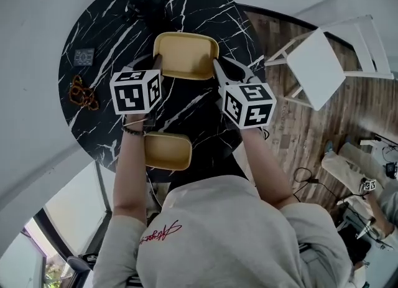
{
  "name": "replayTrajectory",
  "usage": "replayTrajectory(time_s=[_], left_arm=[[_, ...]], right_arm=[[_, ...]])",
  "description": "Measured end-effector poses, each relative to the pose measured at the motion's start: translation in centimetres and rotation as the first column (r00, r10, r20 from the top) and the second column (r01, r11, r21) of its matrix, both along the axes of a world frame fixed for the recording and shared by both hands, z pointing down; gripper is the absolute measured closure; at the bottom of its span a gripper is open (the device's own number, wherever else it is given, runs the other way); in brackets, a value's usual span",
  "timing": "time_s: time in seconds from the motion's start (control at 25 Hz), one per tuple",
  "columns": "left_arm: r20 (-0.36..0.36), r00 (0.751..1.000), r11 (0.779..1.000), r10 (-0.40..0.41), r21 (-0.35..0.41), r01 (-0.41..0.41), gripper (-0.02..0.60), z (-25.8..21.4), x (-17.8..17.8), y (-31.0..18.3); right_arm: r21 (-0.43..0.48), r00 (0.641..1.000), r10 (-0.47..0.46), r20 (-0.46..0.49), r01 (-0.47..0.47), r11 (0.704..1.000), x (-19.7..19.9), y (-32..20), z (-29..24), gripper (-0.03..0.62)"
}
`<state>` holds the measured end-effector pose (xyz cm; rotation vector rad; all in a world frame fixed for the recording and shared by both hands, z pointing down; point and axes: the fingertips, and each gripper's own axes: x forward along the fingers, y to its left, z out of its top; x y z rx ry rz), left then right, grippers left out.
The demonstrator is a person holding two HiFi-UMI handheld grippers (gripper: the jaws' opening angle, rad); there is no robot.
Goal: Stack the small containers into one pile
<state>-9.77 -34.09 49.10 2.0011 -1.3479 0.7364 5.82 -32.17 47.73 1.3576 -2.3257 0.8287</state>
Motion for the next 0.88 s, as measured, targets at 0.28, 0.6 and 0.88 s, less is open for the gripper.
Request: replayTrajectory(time_s=[0.28,0.6,0.88], left_arm=[[-0.018,0.998,0.997,-0.059,0.040,0.060,0.538,-3.1,-0.9,4.0],[-0.013,0.991,0.990,-0.135,0.038,0.135,0.539,-5.0,-2.7,9.9],[-0.014,0.979,0.979,-0.201,0.027,0.202,0.538,-6.1,-4.7,14.7]], right_arm=[[0.043,0.995,-0.092,0.028,0.091,0.995,-0.8,2.8,-2.9,0.548],[0.041,0.979,-0.198,0.056,0.196,0.980,-2.7,7.7,-4.2,0.548],[0.046,0.954,-0.290,0.073,0.287,0.957,-4.7,11.3,-5.4,0.548]])
